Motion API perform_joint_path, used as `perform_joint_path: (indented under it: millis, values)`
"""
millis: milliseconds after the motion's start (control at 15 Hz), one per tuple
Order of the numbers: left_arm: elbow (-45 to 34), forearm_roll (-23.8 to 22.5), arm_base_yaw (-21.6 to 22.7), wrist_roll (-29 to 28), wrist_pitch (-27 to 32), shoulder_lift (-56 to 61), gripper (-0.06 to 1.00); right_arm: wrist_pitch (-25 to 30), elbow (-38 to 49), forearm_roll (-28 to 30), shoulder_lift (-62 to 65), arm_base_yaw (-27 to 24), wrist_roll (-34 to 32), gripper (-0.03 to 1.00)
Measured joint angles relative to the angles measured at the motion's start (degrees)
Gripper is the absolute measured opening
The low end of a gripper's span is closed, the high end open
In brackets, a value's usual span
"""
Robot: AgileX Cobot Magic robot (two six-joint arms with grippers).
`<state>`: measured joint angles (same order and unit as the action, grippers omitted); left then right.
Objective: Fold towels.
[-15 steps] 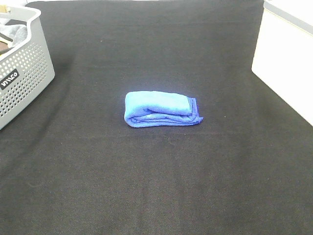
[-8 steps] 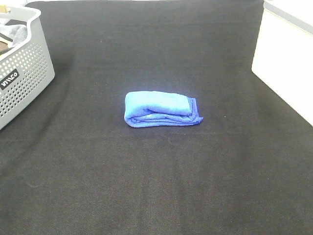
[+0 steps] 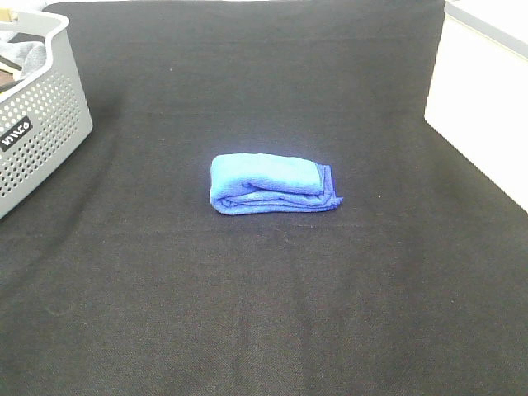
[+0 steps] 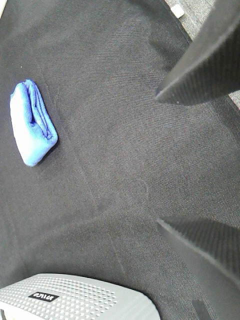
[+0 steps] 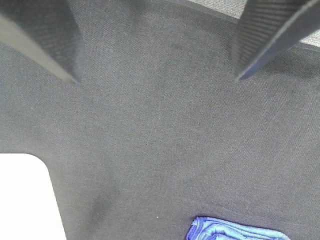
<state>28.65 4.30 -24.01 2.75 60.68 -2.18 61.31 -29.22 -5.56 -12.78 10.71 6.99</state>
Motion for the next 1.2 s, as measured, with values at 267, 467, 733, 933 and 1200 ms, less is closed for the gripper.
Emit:
perform_joint_path:
  millis: [267,467,733,933,1200]
  values:
    - [0.0,0.1,0.0,0.1,-0.2,0.0,0.62,0.0,0.0,0.0,0.0,0.0,0.0,0.77]
    - [0.0,0.1,0.0,0.1,-0.2,0.0,0.62,0.0,0.0,0.0,0.0,0.0,0.0,0.77]
    - [0.0,0.1,6.3,0.2,-0.2,0.0,0.62,0.0,0.0,0.0,0.0,0.0,0.0,0.77]
    - [-0.1,0.2,15.8,0.2,-0.2,1.5,0.62,0.0,0.0,-0.1,0.0,-1.6,0.0,0.77]
    - [-0.1,0.2,21.4,0.2,-0.2,2.4,0.62,-0.1,0.0,-0.2,1.2,-10.4,0.0,0.77]
